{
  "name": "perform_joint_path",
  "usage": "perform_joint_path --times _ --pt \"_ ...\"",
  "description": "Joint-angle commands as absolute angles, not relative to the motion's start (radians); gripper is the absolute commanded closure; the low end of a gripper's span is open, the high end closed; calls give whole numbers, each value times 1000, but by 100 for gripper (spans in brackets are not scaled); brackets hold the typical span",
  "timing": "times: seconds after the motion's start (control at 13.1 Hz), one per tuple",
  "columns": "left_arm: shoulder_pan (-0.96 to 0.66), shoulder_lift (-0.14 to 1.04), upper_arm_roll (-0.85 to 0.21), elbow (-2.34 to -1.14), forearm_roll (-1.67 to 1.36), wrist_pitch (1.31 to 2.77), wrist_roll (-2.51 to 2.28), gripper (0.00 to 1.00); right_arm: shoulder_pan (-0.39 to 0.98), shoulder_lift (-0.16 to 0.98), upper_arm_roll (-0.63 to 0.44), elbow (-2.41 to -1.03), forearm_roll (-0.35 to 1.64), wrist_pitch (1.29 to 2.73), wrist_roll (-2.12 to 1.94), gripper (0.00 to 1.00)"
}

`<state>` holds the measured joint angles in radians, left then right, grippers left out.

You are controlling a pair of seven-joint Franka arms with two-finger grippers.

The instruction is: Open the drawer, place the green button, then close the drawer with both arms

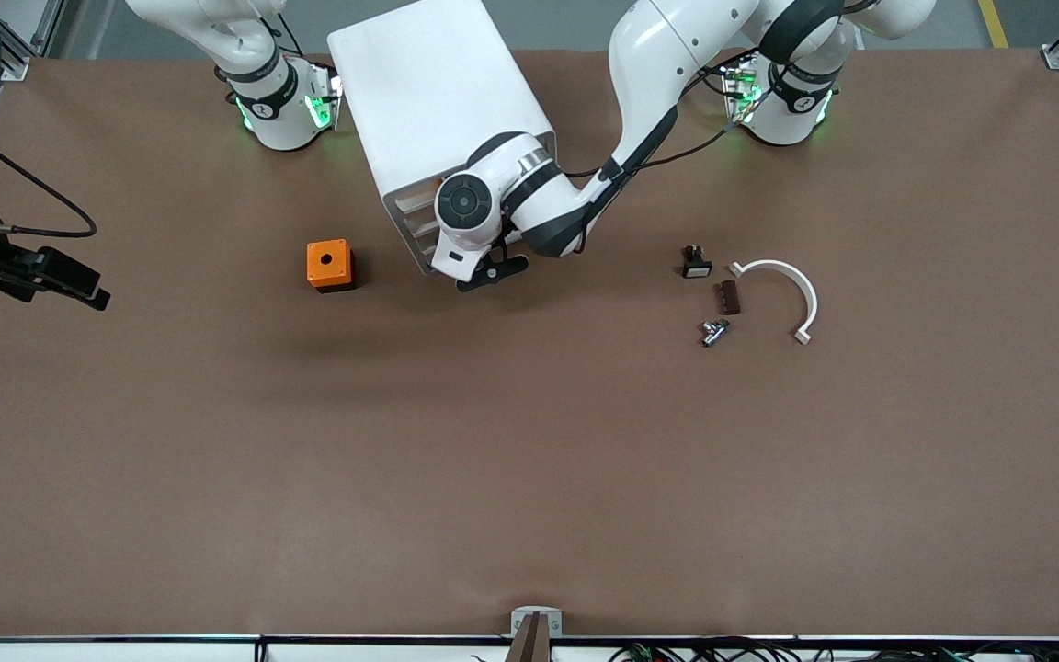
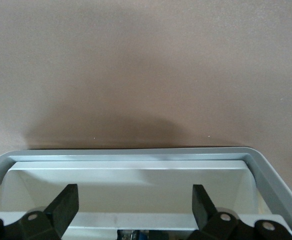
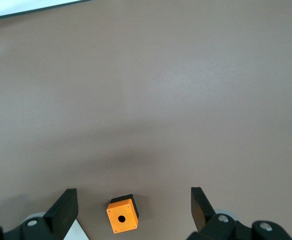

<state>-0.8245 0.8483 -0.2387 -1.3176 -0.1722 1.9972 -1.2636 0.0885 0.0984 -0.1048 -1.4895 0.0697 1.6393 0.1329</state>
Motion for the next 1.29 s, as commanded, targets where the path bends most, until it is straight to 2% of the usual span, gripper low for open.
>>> perform_joint_path --times 0.0,0.38,0.76,1.22 --pt "-810 819 -227 -1330 -176 1991 -1278 0 81 34 -100 -1522 66 1663 130 0" --pt "-560 659 -204 -1325 -163 1915 -1227 0 80 -71 -98 -1644 63 1707 129 0" --pt "-341 468 -207 -1325 114 1702 -1065 0 81 -63 -87 -1621 37 1667 130 0" --pt "-120 273 -207 -1325 146 1543 -746 0 66 -52 -86 -1522 17 1618 57 0"
